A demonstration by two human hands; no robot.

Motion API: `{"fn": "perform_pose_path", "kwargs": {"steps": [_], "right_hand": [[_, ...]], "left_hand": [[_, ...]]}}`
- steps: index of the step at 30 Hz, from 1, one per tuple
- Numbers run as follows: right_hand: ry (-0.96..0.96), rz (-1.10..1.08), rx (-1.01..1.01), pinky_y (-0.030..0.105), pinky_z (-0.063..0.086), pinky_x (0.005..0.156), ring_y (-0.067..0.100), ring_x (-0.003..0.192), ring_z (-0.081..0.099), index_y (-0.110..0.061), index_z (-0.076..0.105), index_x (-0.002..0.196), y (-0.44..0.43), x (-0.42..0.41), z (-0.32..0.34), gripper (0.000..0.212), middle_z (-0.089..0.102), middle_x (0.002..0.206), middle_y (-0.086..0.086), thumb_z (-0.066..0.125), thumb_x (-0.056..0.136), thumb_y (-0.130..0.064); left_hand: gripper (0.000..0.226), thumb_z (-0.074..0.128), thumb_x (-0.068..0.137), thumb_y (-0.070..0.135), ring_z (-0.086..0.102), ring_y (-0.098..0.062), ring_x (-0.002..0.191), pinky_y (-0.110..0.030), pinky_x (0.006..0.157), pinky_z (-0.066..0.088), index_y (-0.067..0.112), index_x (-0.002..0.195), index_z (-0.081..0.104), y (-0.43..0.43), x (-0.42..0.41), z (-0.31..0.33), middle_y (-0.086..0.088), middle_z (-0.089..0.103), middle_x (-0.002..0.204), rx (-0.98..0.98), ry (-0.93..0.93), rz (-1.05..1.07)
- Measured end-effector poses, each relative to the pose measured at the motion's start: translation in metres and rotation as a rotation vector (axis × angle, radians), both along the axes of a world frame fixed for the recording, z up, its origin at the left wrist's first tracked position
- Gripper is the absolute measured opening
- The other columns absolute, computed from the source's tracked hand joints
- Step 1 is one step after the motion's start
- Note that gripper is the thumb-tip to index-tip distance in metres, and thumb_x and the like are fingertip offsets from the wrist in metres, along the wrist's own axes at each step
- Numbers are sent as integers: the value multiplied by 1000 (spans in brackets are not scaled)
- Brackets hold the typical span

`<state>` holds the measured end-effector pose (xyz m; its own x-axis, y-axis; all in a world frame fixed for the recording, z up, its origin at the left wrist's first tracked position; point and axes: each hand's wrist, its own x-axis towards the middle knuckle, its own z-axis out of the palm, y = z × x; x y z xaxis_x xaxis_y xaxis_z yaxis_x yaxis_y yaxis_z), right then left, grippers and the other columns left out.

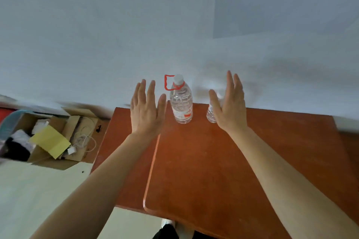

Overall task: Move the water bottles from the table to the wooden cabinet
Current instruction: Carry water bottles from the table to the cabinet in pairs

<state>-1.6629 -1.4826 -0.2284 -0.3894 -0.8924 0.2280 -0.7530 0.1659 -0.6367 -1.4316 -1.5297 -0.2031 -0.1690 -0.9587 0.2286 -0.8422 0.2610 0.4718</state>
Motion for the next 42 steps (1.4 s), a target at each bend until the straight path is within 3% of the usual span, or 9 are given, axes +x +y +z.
{"fn": "perform_pose_path", "kwargs": {"steps": [4, 10, 14, 19, 25, 30, 35, 42], "right_hand": [[52, 156, -181, 44, 21, 121, 29, 154, 19, -22, 16, 162, -25, 52, 82, 68, 18, 168, 13, 36, 106, -55], [133, 490, -285, 53, 19, 124, 35, 154, 16, -23, 16, 162, -22, 178, 160, 70, 16, 168, 17, 30, 104, -60], [254, 666, -325, 57, 3, 125, 37, 156, 4, -28, 10, 163, 16, 274, 198, 76, 3, 170, 17, 23, 100, -70], [291, 842, -466, 60, 3, 124, 39, 156, 2, -29, 11, 163, 95, 431, 239, 78, 2, 170, 16, 27, 99, -71], [246, 1135, -586, 59, 2, 124, 37, 156, 3, -29, 15, 163, 275, 664, 258, 80, 3, 170, 15, 29, 97, -72], [182, 1444, -624, 61, 5, 124, 38, 156, 4, -26, 12, 163, 452, 834, 268, 85, 2, 169, 17, 30, 96, -75], [93, 1707, -793, 58, 7, 124, 36, 156, 3, -21, 10, 163, 602, 945, 267, 87, 1, 169, 19, 41, 97, -69], [69, 2047, -788, 58, 8, 124, 38, 155, 7, -21, 13, 163, 807, 1082, 222, 86, 2, 169, 21, 39, 96, -69]], "left_hand": [[65, 20, 105, 55, 18, -31, 152, -53, 120, 24, 14, 154, 33, 20, 56, 84, -15, 26, 163, -184, -20, 118], [64, 23, 105, 55, 24, -35, 149, -57, 118, 25, 18, 156, 28, 93, 183, 165, -15, 20, 165, -314, -131, 359], [68, 23, 104, 58, 22, -39, 150, -61, 116, 25, 17, 158, 26, 173, 283, 198, -22, 18, 164, -372, -248, 513], [67, 28, 104, 56, 13, -38, 152, -60, 120, 19, 18, 159, 23, 321, 425, 231, -21, 10, 166, -440, -395, 794], [66, 26, 105, 56, 12, -39, 153, -62, 117, 21, 19, 160, 21, 572, 597, 254, -22, 10, 166, -412, -521, 1134], [64, 27, 105, 55, 14, -38, 152, -61, 119, 18, 20, 159, 23, 787, 678, 268, -19, 14, 165, -370, -612, 1450], [66, 25, 104, 57, 15, -36, 153, -63, 118, 21, 19, 158, 25, 944, 710, 265, -17, 15, 166, -337, -602, 1745], [68, 24, 103, 57, 23, -38, 149, -65, 115, 23, 15, 156, 28, 1131, 741, 216, -21, 24, 162, -194, -518, 2128]]}}
